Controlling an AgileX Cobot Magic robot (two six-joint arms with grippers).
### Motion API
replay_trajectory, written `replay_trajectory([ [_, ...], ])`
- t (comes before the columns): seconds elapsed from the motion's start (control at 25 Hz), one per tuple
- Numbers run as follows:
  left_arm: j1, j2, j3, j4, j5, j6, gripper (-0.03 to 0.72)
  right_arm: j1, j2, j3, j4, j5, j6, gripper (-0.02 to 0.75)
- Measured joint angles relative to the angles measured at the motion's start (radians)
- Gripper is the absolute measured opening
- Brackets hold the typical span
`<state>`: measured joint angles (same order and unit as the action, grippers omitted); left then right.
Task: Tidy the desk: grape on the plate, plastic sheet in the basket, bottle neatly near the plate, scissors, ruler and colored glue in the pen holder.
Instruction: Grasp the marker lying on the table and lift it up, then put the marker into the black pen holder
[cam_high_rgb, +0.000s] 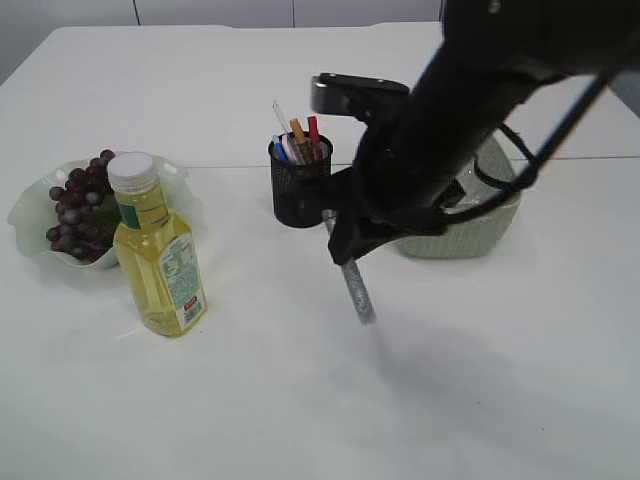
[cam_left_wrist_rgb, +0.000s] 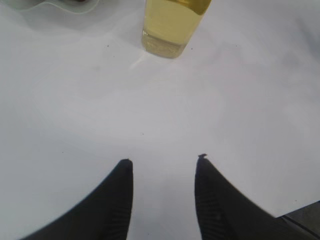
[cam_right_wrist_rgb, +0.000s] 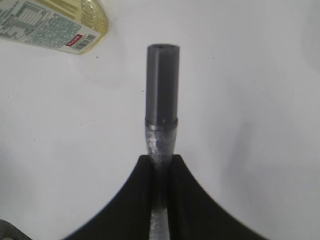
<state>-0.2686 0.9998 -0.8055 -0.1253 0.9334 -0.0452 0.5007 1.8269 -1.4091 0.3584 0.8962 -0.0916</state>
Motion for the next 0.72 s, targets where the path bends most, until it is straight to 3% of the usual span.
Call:
replay_trajectory([
  [0.16, 0.000, 0.000, 0.000, -0.002, -0.002, 0.000, 0.307, -0.064, -0.115, 0.148, 0.127, -0.137, -0.264, 0.031],
  [0.36, 0.000, 0.000, 0.000, -0.013, 0.011, 0.000, 0.307, -0.162, -0.142, 0.167, 0.339, -0.284, -0.497, 0.031],
  [0.52, 0.000, 0.000, 0.000, -0.021, 0.036, 0.000, 0.307, -0.196, -0.138, 0.170, 0.665, -0.412, -0.890, 0.031],
  [0.72, 0.000, 0.000, 0.000, -0.023, 0.040, 0.000, 0.307, -0.196, -0.060, 0.145, 1.233, -0.455, -1.493, 0.031],
])
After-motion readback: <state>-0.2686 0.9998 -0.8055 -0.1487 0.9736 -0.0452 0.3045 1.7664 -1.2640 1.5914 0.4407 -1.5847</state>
